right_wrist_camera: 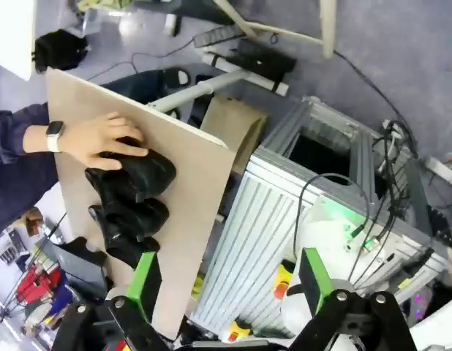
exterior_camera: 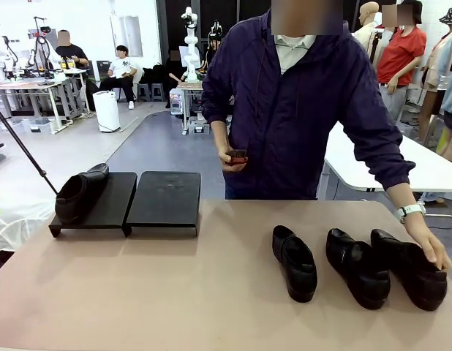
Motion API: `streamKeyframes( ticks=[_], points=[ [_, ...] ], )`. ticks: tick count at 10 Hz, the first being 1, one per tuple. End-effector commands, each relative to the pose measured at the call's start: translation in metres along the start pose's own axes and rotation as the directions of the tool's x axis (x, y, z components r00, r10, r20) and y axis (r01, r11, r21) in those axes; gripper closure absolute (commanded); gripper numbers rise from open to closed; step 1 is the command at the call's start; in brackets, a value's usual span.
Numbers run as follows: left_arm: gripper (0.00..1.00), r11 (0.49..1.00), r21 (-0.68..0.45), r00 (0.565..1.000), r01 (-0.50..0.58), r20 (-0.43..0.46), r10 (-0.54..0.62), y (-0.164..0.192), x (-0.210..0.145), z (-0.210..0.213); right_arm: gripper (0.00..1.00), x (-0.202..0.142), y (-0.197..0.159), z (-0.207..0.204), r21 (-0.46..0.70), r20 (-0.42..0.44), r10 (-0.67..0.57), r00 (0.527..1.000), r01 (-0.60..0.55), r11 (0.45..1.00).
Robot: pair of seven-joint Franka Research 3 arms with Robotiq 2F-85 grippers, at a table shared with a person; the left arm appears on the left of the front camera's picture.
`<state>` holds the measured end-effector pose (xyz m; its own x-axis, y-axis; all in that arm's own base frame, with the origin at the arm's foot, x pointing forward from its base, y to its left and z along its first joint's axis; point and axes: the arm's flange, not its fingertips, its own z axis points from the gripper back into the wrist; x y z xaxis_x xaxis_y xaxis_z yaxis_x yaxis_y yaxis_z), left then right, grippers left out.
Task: Organize the shoes by placing them on the stand.
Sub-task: Pick up one Shoe and place it in the middle of the table.
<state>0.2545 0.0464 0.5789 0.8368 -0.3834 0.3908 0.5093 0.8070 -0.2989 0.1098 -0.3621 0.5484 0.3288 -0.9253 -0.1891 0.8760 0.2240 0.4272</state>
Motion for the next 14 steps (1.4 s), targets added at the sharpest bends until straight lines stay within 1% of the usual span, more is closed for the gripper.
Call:
streamKeyframes(
  ticks=[1,2,3,4,5,6,7,8,9,10,11,13,14],
  points=[
    [0.0,1.0,0.005,1.0,-0.009,-0.01,0.009,0.001,0.0,0.002,0.0,-0.012,0.005,0.0,-0.023,-0.022,-0.001,1.0,0.001,1.0],
    [0.0,1.0,0.005,1.0,-0.009,-0.01,0.009,0.001,0.0,0.002,0.0,-0.016,0.018,-0.007,-0.023,-0.036,0.029,0.999,-0.03,0.999],
    [0.0,1.0,0.005,1.0,-0.009,-0.01,0.009,0.001,0.0,0.002,0.0,-0.024,0.039,-0.019,-0.047,-0.046,0.065,0.997,-0.067,0.997],
    [0.0,1.0,0.005,1.0,-0.009,-0.01,0.009,0.001,0.0,0.002,0.0,-0.042,0.074,-0.036,-0.034,-0.1,0.153,0.983,-0.157,0.987],
    [0.0,1.0,0.005,1.0,-0.009,-0.01,0.009,0.001,0.0,0.002,0.0,-0.065,0.111,-0.055,-0.022,-0.19,0.258,0.947,-0.266,0.964],
    [0.0,1.0,0.005,1.0,-0.009,-0.01,0.009,0.001,0.0,0.002,0.0,-0.094,0.15,-0.078,-0.007,-0.27,0.368,0.89,-0.384,0.923],
    [0.0,1.0,0.005,1.0,-0.009,-0.01,0.009,0.001,0.0,0.002,0.0,-0.127,0.188,-0.103,-0.022,-0.326,0.454,0.829,-0.486,0.873],
    [0.0,1.0,0.005,1.0,-0.009,-0.01,0.009,0.001,0.0,0.002,0.0,-0.159,0.223,-0.128,-0.024,-0.38,0.522,0.763,-0.572,0.82],
    [0.0,1.0,0.005,1.0,-0.009,-0.01,0.009,0.001,0.0,0.002,0.0,-0.198,0.255,-0.161,-0.02,-0.419,0.57,0.707,-0.635,0.772],
    [0.0,1.0,0.005,1.0,-0.009,-0.01,0.009,0.001,0.0,0.002,0.0,-0.234,0.277,-0.189,-0.022,-0.455,0.609,0.65,-0.691,0.722],
    [0.0,1.0,0.005,1.0,-0.009,-0.01,0.009,0.001,0.0,0.002,0.0,-0.267,0.292,-0.218,-0.057,-0.47,0.625,0.624,-0.728,0.683],
    [0.0,1.0,0.005,1.0,-0.009,-0.01,0.009,0.001,0.0,0.002,0.0,-0.324,0.309,-0.269,-0.104,-0.49,0.64,0.591,-0.769,0.631],
    [0.0,1.0,0.005,1.0,-0.009,-0.01,0.009,0.001,0.0,0.002,0.0,-0.338,0.312,-0.282,-0.164,-0.471,0.634,0.613,-0.767,0.62]
  ],
)
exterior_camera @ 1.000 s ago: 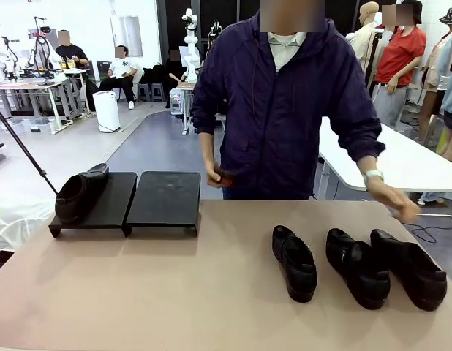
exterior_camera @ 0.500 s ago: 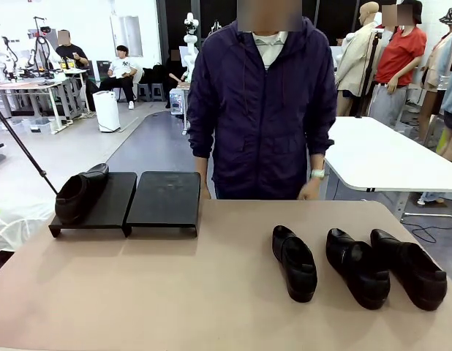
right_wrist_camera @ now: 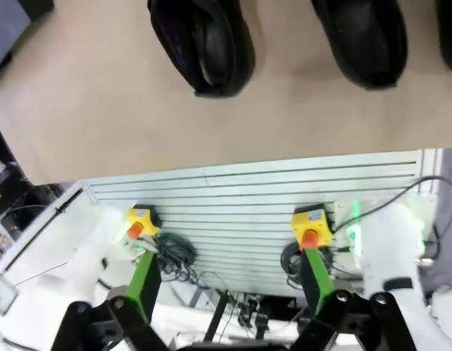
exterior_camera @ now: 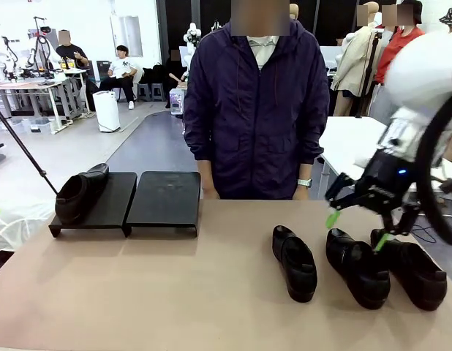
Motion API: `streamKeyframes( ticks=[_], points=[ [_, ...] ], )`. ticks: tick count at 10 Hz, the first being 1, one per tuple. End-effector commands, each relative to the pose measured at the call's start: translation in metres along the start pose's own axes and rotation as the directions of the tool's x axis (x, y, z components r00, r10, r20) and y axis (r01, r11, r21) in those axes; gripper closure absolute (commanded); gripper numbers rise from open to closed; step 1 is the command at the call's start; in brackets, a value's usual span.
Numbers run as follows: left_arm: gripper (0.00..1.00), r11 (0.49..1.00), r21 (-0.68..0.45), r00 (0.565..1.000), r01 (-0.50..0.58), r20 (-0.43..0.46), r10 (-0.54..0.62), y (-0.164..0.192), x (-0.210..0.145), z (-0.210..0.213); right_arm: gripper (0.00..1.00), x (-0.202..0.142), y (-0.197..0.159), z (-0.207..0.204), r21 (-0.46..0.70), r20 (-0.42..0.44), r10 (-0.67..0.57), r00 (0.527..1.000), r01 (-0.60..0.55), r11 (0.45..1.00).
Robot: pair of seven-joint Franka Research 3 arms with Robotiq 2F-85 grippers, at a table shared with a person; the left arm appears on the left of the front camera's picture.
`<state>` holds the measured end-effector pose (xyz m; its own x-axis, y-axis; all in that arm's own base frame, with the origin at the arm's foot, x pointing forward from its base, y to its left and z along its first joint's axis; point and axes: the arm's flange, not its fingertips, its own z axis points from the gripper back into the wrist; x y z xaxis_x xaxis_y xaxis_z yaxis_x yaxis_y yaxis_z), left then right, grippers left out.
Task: Organize the shoes by placing them on the stand.
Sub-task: Pick up one Shoe and place it in the middle of the table.
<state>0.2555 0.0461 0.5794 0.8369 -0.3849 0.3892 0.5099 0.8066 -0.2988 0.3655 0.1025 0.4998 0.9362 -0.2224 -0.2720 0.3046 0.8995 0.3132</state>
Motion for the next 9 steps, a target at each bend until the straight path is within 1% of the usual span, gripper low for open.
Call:
streamKeyframes(
  ticks=[1,3,4,5,6,7,8,9],
  points=[
    [0.0,1.0,0.006,1.0,-0.01,-0.008,0.01,0.0,-0.001,0.002,0.0,-0.003,-0.02,0.019,0.037,-0.001,0.0,1.0,0.0,0.999],
    [0.0,1.0,0.006,1.0,-0.01,-0.008,0.01,0.0,-0.001,0.002,0.0,-0.003,-0.02,0.019,0.037,-0.001,0.0,1.0,0.0,0.999],
    [0.0,1.0,0.006,1.0,-0.01,-0.008,0.01,0.0,-0.001,0.002,0.0,0.001,-0.005,0.004,0.015,-0.002,-0.004,1.0,0.004,1.0],
    [0.0,1.0,0.006,1.0,-0.01,-0.008,0.01,0.0,-0.001,0.002,0.0,0.013,0.021,-0.011,-0.076,0.049,-0.043,0.998,0.047,0.996],
    [0.0,1.0,0.006,1.0,-0.01,-0.008,0.01,0.0,-0.001,0.002,0.0,0.023,0.039,-0.023,-0.091,0.058,-0.024,0.998,0.029,0.995],
    [0.0,1.0,0.006,1.0,-0.01,-0.008,0.01,0.0,-0.001,0.002,0.0,0.036,0.056,-0.036,-0.118,0.057,-0.037,0.998,0.044,0.992],
    [0.0,1.0,0.006,1.0,-0.01,-0.008,0.01,0.0,-0.001,0.002,0.0,0.048,0.071,-0.053,-0.174,0.084,-0.068,0.994,0.082,0.981],
    [0.0,1.0,0.006,1.0,-0.01,-0.008,0.01,0.0,-0.001,0.002,0.0,0.057,0.084,-0.075,-0.2,0.072,-0.055,0.996,0.069,0.977]
  ],
)
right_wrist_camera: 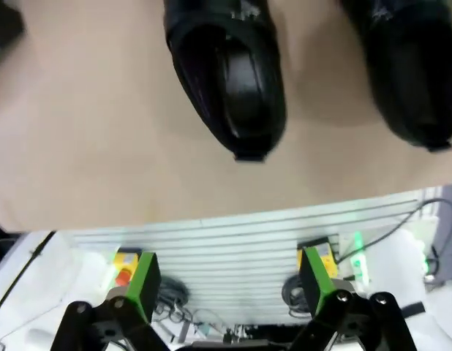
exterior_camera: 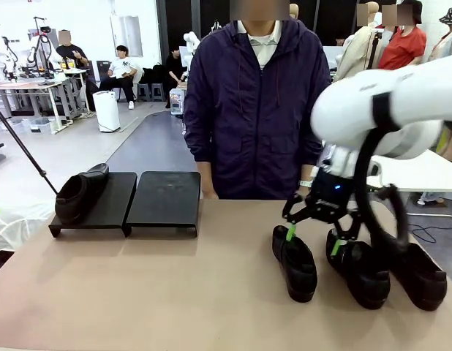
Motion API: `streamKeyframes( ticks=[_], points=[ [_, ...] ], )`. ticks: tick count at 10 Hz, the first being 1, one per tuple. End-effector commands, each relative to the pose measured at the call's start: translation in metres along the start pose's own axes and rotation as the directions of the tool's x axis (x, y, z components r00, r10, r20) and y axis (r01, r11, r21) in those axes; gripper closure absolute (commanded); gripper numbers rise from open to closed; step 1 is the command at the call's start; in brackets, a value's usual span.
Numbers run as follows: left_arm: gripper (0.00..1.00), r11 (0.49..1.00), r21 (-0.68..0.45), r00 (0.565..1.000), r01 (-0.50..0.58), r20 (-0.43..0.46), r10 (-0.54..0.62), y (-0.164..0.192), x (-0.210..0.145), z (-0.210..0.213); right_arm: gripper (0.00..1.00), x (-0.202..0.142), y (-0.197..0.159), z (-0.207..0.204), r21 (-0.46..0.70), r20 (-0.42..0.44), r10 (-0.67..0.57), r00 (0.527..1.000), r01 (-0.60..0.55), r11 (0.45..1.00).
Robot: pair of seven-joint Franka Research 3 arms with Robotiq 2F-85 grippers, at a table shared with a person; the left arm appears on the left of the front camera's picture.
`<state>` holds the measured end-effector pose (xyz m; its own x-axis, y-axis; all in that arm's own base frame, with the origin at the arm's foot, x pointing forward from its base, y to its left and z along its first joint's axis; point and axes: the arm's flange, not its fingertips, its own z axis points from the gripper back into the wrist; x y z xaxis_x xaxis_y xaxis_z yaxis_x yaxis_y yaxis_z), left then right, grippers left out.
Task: Organize the shoes by placing them on the stand.
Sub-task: Pick up one Shoe and place it in the middle of the table.
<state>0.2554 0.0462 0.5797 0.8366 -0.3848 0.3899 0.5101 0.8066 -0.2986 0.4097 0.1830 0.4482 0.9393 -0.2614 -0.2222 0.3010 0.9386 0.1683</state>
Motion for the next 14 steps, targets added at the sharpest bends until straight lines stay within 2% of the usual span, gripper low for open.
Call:
streamKeyframes(
  ticks=[1,3,4,5,7,14],
  points=[
    [0.0,1.0,0.005,1.0,-0.01,-0.008,0.01,0.001,-0.001,0.002,0.0,0.025,0.028,-0.021,-0.061,-0.011,-0.035,0.999,0.034,0.998],
    [0.0,1.0,0.005,1.0,-0.01,-0.008,0.01,0.001,-0.001,0.002,0.0,0.033,0.043,-0.051,-0.083,0.033,-0.047,0.998,0.05,0.995],
    [0.0,1.0,0.005,1.0,-0.01,-0.008,0.01,0.001,-0.001,0.002,0.0,0.038,0.048,-0.066,-0.069,0.056,-0.005,0.998,0.009,0.998],
    [0.0,1.0,0.005,1.0,-0.01,-0.008,0.01,0.001,-0.001,0.002,0.0,0.045,0.051,-0.081,-0.081,0.028,0.006,1.0,-0.004,0.997],
    [0.0,1.0,0.005,1.0,-0.01,-0.008,0.01,0.001,-0.001,0.002,0.0,0.056,0.053,-0.099,-0.069,0.117,0.022,0.993,-0.014,0.998],
    [0.0,1.0,0.005,1.0,-0.01,-0.008,0.01,0.001,-0.001,0.002,0.0,0.067,0.054,-0.107,-0.087,0.132,0.05,0.99,-0.039,0.995]
  ],
)
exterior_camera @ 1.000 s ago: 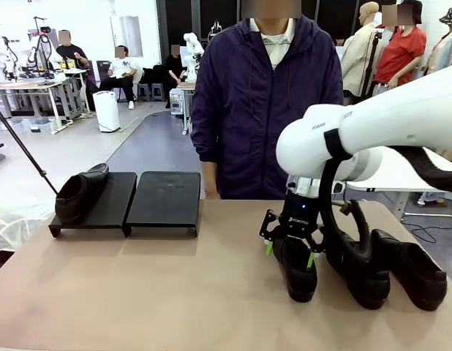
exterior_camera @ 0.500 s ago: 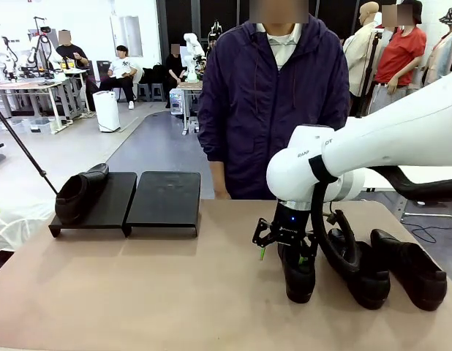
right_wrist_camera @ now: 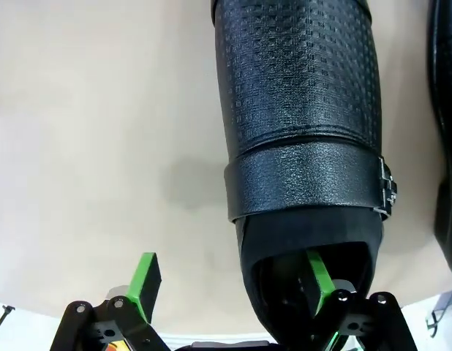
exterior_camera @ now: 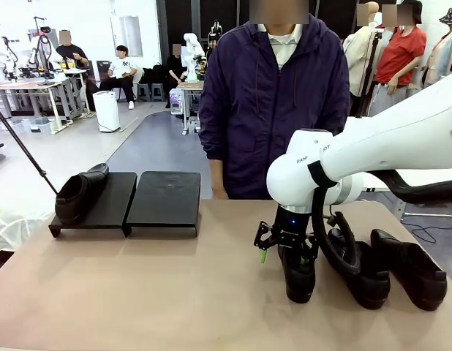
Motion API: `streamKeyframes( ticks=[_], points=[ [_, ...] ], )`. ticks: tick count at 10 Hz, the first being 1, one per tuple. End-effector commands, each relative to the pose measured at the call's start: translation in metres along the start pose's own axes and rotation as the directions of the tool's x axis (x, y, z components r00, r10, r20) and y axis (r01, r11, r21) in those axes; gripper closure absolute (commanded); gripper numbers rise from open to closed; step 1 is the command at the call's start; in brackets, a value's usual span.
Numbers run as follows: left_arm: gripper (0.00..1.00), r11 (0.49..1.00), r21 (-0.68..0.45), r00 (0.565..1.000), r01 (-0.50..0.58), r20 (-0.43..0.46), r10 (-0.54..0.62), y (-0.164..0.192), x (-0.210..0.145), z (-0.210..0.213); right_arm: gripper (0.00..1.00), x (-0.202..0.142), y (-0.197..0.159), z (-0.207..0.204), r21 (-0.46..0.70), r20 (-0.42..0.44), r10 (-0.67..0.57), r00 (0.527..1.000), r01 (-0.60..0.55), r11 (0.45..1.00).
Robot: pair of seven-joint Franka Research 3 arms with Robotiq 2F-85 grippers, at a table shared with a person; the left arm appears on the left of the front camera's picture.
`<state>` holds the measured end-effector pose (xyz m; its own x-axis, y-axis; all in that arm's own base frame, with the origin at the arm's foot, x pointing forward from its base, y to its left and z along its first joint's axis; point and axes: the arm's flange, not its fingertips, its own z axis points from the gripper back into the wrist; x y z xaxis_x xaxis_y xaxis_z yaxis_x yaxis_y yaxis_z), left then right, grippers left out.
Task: Organize the shoes by placing them on the stand.
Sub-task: Pick up one Shoe and place it in the middle of the table.
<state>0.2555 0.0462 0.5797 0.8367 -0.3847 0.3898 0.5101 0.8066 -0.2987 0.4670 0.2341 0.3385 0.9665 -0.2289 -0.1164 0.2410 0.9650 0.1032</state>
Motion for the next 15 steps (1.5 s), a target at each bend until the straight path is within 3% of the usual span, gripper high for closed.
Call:
streamKeyframes(
  ticks=[1,2,11,15],
  points=[
    [0.0,1.0,0.006,1.0,-0.01,-0.008,0.01,0.0,-0.001,0.002,0.6,0.003,0.007,0.0,-0.015,0.025,-0.008,1.0,0.009,1.0],
    [0.0,1.0,0.006,1.0,-0.01,-0.008,0.01,0.0,-0.001,0.002,1.0,0.003,0.008,0.001,-0.02,0.022,-0.009,1.0,0.009,1.0],
    [0.0,1.0,0.006,1.0,-0.01,-0.008,0.01,0.0,-0.001,0.002,1.0,0.007,-0.002,0.009,-0.071,0.034,-0.025,0.999,0.027,0.997],
    [0.0,1.0,0.006,1.0,-0.01,-0.008,0.01,0.0,-0.001,0.002,1.0,-0.023,0.003,0.066,-0.12,0.104,0.022,0.994,-0.01,0.993]
  ],
)
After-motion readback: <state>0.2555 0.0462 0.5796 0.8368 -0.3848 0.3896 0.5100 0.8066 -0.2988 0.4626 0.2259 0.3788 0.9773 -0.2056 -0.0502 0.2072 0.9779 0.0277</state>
